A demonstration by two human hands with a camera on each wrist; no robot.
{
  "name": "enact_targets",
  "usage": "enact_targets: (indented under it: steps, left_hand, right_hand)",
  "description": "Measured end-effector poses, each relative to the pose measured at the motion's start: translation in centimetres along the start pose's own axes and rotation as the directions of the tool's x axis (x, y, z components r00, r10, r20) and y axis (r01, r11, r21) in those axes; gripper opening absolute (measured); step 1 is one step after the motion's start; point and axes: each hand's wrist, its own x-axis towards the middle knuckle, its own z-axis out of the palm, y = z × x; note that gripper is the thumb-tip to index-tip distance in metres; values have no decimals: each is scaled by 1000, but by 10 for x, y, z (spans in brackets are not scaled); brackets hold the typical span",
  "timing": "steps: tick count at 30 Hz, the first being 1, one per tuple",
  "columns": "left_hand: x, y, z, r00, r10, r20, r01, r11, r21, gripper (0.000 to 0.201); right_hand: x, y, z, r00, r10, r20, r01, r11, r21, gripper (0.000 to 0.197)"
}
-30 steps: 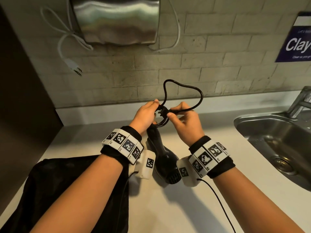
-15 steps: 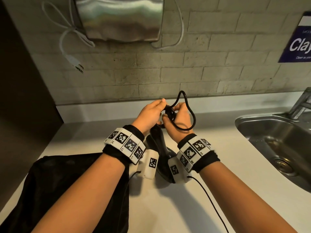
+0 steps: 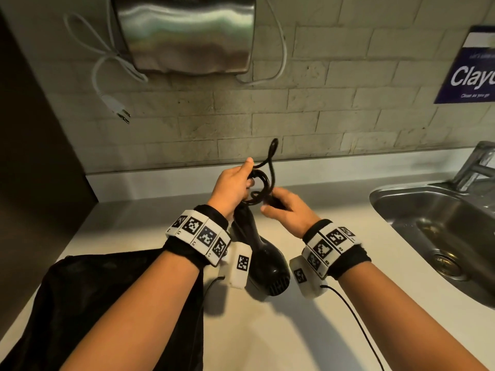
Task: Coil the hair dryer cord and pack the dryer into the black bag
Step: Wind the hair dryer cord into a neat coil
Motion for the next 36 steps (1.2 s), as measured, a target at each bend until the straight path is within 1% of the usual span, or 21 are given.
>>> enact_targets:
  steps: [1, 2, 4, 6, 7, 9, 11, 13, 14, 15, 16, 18, 19, 21, 24, 25, 27, 29, 32, 34, 36]
  left_hand:
    - [0, 0, -2, 1000, -12, -6, 12, 1000, -26, 36]
    - [0, 0, -4, 1000, -17, -8, 17, 999, -51, 34]
    - [-1, 0, -5, 1000, -12, -22, 11, 999, -51, 32]
    - [-3, 0, -5, 999, -11, -47, 10, 1000, -20, 34]
    - [-3, 0, -5, 999, -14, -51, 13, 1000, -20, 34]
    - [-3, 1, -3, 999, -15, -48, 14, 1000, -19, 35]
    - [-4, 1, -1, 999, 0, -47, 1, 1000, 10, 36]
    - [-5, 1, 2, 999, 16, -30, -14, 999, 35, 37]
    - [-5, 1, 3, 1000, 20, -18, -19, 999, 42, 37]
    - [-6, 1, 4, 1000, 19, -5, -19, 999, 45, 35]
    - [-6, 2, 4, 1000, 17, 5, -18, 999, 47, 34]
    - [-7, 2, 4, 1000, 20, 17, -21, 999, 50, 33]
    - [-7, 2, 4, 1000, 23, 16, -24, 998, 54, 33]
    - [-8, 2, 3, 1000, 26, 11, -27, 998, 56, 33]
    - [-9, 3, 2, 1000, 23, 21, -24, 999, 44, 31]
    - [-9, 3, 2, 999, 18, 28, -20, 999, 46, 30]
    - [-9, 4, 2, 999, 10, 37, -12, 998, 55, 31]
    - [-9, 4, 0, 999, 1, 39, -3, 999, 54, 32]
    - [-10, 3, -6, 998, 1, 59, -5, 998, 65, 24]
    - [-11, 2, -8, 997, 11, 70, -19, 994, 105, 17]
    - [-10, 2, -8, 996, 24, 82, -34, 992, 122, 16]
  right_hand:
    - [-3, 6, -4, 999, 35, 15, -34, 996, -79, 27]
    - [-5, 15, -8, 997, 79, 12, -76, 984, -164, 22]
    - [-6, 39, -17, 975, 223, -21, -218, 918, -332, 18]
    - [-10, 63, -22, 899, 436, -31, -398, 787, -472, 25]
    - [-13, 72, -23, 857, 515, -22, -454, 733, -507, 27]
    - [-18, 81, -19, 803, 596, 9, -497, 678, -541, 28]
    - [-18, 78, -12, 778, 627, 33, -494, 643, -585, 31]
    - [-17, 68, -5, 774, 633, 33, -469, 607, -642, 32]
    - [-15, 63, -2, 787, 617, 19, -457, 603, -654, 33]
    - [-13, 56, -1, 814, 581, -4, -452, 629, -633, 33]
    - [-10, 48, 0, 852, 523, -14, -435, 694, -573, 34]
    - [-7, 26, 2, 937, 349, 25, -315, 871, -376, 34]
    - [-6, 15, 4, 961, 271, 50, -246, 927, -282, 35]
    - [-3, -2, 9, 982, 176, 69, -163, 973, -163, 33]
    - [0, -7, 16, 990, 144, -12, -144, 985, -93, 20]
    - [1, -6, 17, 987, 150, -67, -157, 980, -119, 18]
    - [4, -1, 17, 974, 179, -141, -210, 944, -253, 19]
    - [6, 6, 15, 956, 241, -167, -288, 879, -381, 23]
    - [7, 23, 9, 911, 361, -199, -410, 839, -356, 23]
    - [6, 29, 5, 895, 398, -200, -445, 819, -361, 23]
    - [7, 27, 4, 895, 406, -187, -446, 791, -418, 22]
